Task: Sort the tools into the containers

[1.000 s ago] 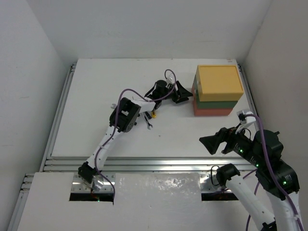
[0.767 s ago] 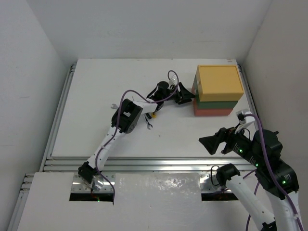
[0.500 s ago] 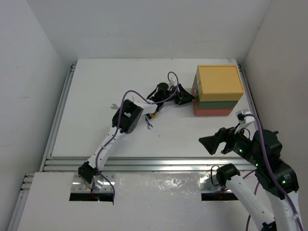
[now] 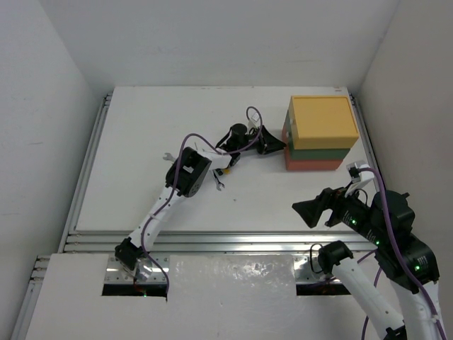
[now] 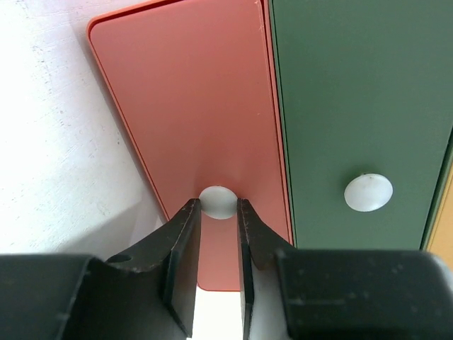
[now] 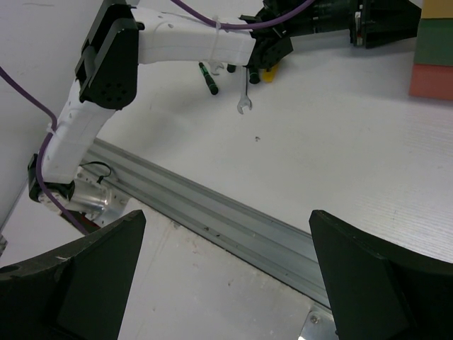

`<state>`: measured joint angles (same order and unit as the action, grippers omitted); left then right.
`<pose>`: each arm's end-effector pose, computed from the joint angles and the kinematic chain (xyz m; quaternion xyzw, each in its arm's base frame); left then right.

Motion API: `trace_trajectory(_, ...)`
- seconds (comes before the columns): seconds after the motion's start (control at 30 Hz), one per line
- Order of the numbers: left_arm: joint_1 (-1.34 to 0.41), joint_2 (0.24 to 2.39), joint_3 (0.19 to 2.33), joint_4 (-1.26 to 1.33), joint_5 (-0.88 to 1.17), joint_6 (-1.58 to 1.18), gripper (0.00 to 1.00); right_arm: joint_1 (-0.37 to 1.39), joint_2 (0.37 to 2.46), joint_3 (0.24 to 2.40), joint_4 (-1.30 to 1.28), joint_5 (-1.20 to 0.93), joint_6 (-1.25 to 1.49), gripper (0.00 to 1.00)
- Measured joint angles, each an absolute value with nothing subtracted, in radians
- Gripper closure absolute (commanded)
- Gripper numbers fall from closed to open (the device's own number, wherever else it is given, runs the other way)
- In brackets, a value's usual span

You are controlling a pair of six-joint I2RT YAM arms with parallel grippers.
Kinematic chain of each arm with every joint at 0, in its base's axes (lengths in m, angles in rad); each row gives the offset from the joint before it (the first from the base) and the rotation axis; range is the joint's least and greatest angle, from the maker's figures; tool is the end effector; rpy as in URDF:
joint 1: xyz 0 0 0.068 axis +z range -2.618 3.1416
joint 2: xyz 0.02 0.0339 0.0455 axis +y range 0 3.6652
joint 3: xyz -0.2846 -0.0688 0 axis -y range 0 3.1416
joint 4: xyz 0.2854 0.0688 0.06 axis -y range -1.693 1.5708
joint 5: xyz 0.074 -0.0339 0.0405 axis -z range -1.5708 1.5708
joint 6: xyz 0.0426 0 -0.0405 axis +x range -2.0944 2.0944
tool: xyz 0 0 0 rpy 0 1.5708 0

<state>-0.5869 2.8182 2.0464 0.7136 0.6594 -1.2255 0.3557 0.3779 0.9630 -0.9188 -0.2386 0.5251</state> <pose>0.5215 -0.3782 0.0416 -0.0051 0.7232 -0.6563 0.2151 0.0615 0.0336 0.3884 -0.0003 0.8119 0.3331 0.4795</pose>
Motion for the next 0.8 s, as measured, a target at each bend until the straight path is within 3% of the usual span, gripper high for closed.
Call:
trace_trajectory(0.07, -0.587, 2.818, 2.038, 0.724, 0.657, -1.228, 1.00, 0.356, 0.378, 0.963, -0.919, -0.239, 0.525, 0.01)
trace_trajectory(0.8, -0.454, 2.587, 1.588, 0.805, 0.666, -1.171, 0.99, 0.356, 0.391, 0.933, -0.904, -0.253, 0.529, 0.01)
